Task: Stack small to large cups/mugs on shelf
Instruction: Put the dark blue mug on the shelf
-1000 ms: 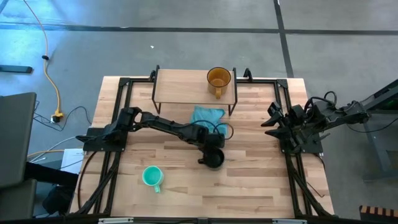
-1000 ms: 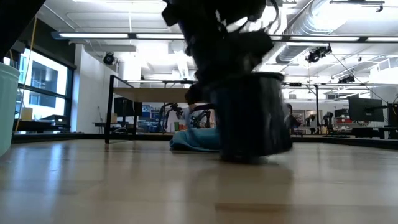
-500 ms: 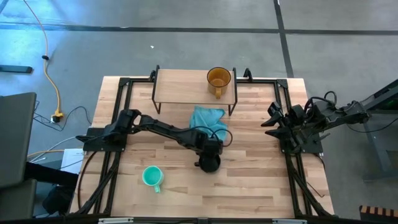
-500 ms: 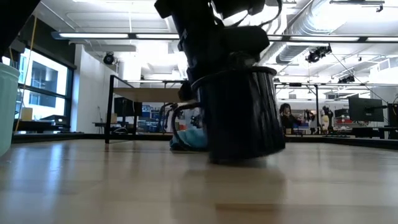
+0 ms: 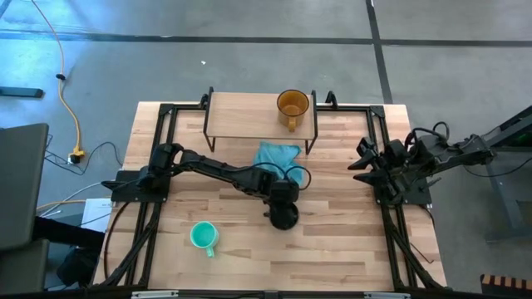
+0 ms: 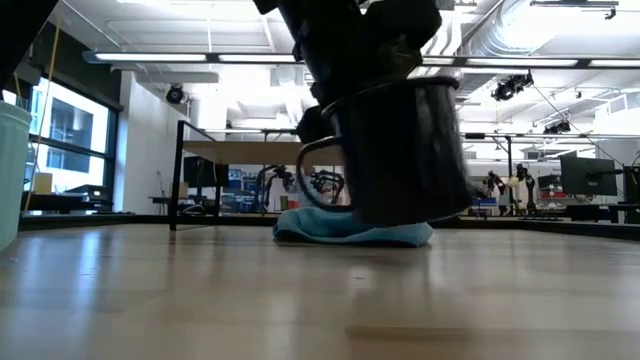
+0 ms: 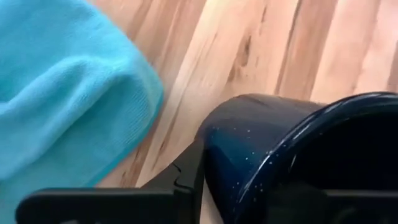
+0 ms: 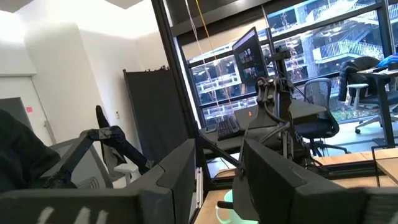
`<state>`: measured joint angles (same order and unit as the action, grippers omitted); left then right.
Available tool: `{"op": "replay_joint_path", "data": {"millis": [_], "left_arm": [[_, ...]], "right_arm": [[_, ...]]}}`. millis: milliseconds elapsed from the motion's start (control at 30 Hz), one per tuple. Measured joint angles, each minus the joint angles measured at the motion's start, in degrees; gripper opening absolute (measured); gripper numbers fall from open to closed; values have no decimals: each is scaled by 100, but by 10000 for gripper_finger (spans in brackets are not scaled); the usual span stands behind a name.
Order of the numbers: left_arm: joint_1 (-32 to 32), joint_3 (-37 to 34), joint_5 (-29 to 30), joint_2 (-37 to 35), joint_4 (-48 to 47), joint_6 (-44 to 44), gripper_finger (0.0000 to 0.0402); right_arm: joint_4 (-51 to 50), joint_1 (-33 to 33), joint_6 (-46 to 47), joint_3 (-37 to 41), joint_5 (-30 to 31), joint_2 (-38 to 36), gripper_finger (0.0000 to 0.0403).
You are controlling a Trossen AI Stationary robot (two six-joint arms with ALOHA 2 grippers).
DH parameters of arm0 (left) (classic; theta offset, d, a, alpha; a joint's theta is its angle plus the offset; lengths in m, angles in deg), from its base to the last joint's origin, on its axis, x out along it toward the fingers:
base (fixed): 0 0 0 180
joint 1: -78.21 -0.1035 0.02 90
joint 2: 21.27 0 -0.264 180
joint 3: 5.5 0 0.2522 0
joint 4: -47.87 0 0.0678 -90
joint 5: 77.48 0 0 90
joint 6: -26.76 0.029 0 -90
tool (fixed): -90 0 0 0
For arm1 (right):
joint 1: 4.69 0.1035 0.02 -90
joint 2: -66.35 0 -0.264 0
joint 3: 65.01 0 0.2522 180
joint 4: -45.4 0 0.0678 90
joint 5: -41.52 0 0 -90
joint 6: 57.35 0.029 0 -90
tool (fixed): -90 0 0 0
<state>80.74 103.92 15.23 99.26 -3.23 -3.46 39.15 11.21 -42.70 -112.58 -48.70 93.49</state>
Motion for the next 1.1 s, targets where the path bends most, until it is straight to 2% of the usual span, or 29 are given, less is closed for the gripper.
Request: {"op": "replay_joint_path", "data": {"millis": [133, 400, 1000, 1100], "left_arm": [[11, 0, 140, 2, -114, -76, 64], [7, 0, -120, 2, -187, -158, 65], [7, 0, -247, 4, -159, -218, 65], [7, 0, -426, 4, -101, -185, 69]], "right_arm": [[4, 0, 35, 0, -28, 87, 129], [42, 0, 148, 0, -135, 257, 129], [313, 0, 188, 0, -435, 295, 129], [310, 0, 186, 0, -449, 295, 129]]}}
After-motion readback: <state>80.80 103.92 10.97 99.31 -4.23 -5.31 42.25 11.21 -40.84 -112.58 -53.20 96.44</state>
